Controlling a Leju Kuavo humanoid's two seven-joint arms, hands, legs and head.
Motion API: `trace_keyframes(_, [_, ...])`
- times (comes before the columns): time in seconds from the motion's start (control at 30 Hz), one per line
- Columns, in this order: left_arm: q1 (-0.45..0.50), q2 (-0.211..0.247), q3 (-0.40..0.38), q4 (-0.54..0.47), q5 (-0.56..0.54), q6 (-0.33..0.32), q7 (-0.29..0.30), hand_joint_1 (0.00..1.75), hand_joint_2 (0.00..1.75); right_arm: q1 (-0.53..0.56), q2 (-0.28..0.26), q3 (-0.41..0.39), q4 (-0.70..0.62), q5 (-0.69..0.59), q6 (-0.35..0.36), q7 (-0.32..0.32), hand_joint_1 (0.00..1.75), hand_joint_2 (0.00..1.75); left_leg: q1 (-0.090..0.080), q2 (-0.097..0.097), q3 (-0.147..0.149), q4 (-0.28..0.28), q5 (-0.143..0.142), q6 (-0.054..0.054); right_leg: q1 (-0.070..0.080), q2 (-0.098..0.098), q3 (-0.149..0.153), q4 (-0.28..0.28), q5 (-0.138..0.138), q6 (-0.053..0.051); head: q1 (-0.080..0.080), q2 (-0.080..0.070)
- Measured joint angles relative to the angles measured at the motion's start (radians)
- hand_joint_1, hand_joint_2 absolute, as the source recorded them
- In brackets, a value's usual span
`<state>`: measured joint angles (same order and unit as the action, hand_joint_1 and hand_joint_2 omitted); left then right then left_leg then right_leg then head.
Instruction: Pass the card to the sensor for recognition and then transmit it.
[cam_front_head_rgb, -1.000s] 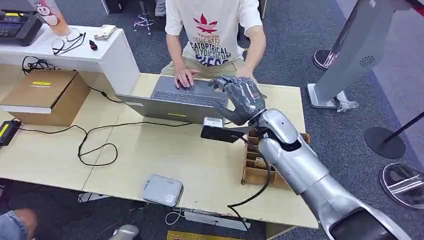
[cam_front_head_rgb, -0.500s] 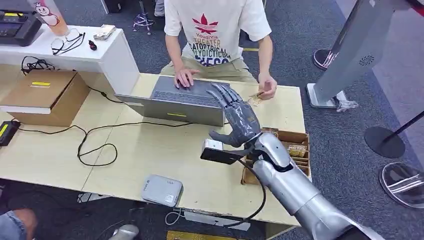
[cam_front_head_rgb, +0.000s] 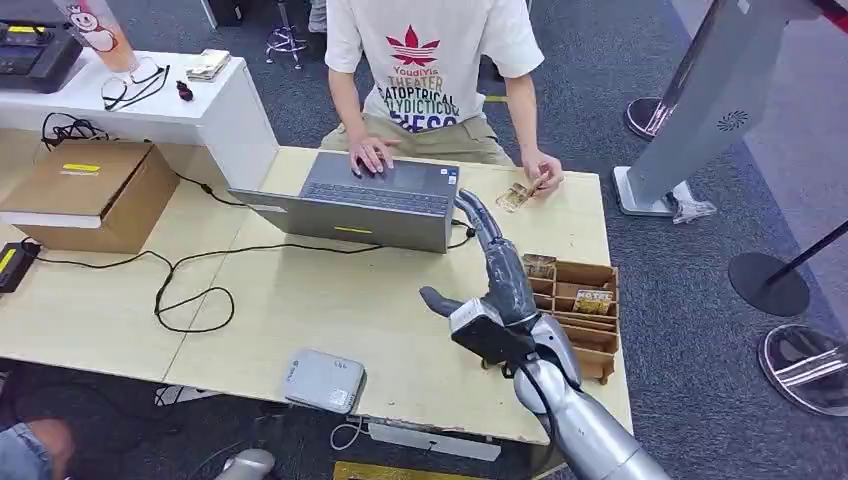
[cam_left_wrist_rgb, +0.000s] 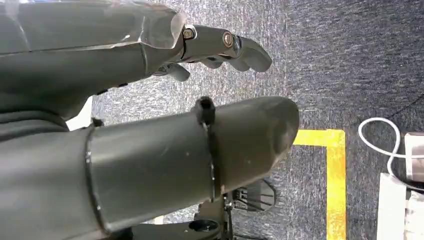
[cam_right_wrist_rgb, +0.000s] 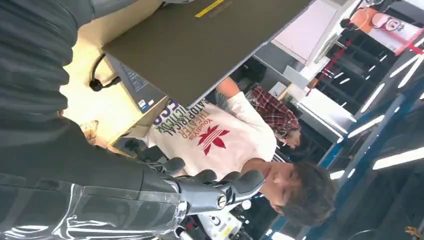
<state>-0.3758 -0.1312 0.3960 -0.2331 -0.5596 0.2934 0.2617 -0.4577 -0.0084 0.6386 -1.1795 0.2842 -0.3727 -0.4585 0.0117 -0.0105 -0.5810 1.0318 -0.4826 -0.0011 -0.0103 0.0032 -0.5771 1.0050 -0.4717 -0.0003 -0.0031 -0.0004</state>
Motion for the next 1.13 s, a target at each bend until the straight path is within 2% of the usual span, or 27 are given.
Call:
trace_keyframes(0.23, [0.0, 0.002, 0.0, 0.0, 0.003, 0.004, 0.0, 0.0, 0.0, 0.036, 0.0, -0.017, -0.04, -0.037, -0.006, 0.001, 0.0, 1.75, 0.0, 0.0, 0.0, 0.0, 0.0, 0.0, 0.0, 0.0, 0.0, 0.0, 0.0, 0.0, 0.0, 0.0])
trace_keyframes(0.53, [0.01, 0.023, 0.0, 0.0, 0.025, -0.001, -0.013, 0.0, 0.0, 0.26, -0.01, -0.081, -0.157, -0.158, -0.047, -0.004, 0.0, 1.75, 0.0, 0.0, -0.001, 0.0, -0.001, -0.001, 0.0, 0.0, -0.001, 0.0, -0.001, 0.0, 0.0, 0.0])
trace_keyframes(0.63, [0.016, 0.031, 0.0, 0.0, 0.022, -0.01, -0.012, 0.0, 0.0, 0.32, -0.014, -0.11, -0.181, -0.242, -0.014, -0.006, 0.0, 1.75, 0.0, 0.0, -0.001, 0.0, -0.001, -0.001, 0.0, 0.0, -0.001, 0.0, -0.001, 0.0, 0.0, 0.0])
trace_keyframes(0.77, [0.017, 0.033, 0.0, 0.0, 0.022, -0.012, -0.013, 0.0, 0.0, 0.332, -0.015, -0.116, -0.185, -0.255, -0.008, -0.006, 0.0, 1.75, 0.0, 0.0, -0.001, 0.0, -0.001, -0.001, 0.0, 0.0, -0.001, 0.0, -0.001, 0.0, 0.0, 0.0])
trace_keyframes(0.83, [0.033, 0.042, 0.0, 0.0, 0.023, -0.016, -0.018, 0.0, 0.0, 0.398, -0.015, -0.146, -0.218, -0.322, 0.054, 0.001, 0.0, 1.75, 0.0, 0.0, -0.001, 0.0, -0.001, -0.001, 0.0, 0.0, -0.001, 0.0, -0.001, 0.0, 0.0, 0.0])
trace_keyframes(0.97, [0.038, 0.046, 0.0, 0.0, 0.028, -0.016, -0.011, 0.0, 0.0, 0.406, -0.015, -0.149, -0.224, -0.332, 0.095, 0.001, 0.0, 1.75, 0.0, 0.0, -0.001, 0.0, -0.001, -0.001, 0.0, 0.0, -0.001, 0.0, 0.0, 0.0, 0.0, 0.0])
trace_keyframes(1.13, [0.039, 0.052, 0.0, 0.0, 0.033, -0.018, -0.011, 0.0, 0.0, 0.406, -0.015, -0.15, -0.224, -0.338, 0.105, 0.001, 0.0, 1.75, 0.0, 0.0, -0.001, 0.0, -0.001, -0.001, 0.0, 0.0, -0.001, 0.0, 0.0, 0.0, 0.0, 0.0])
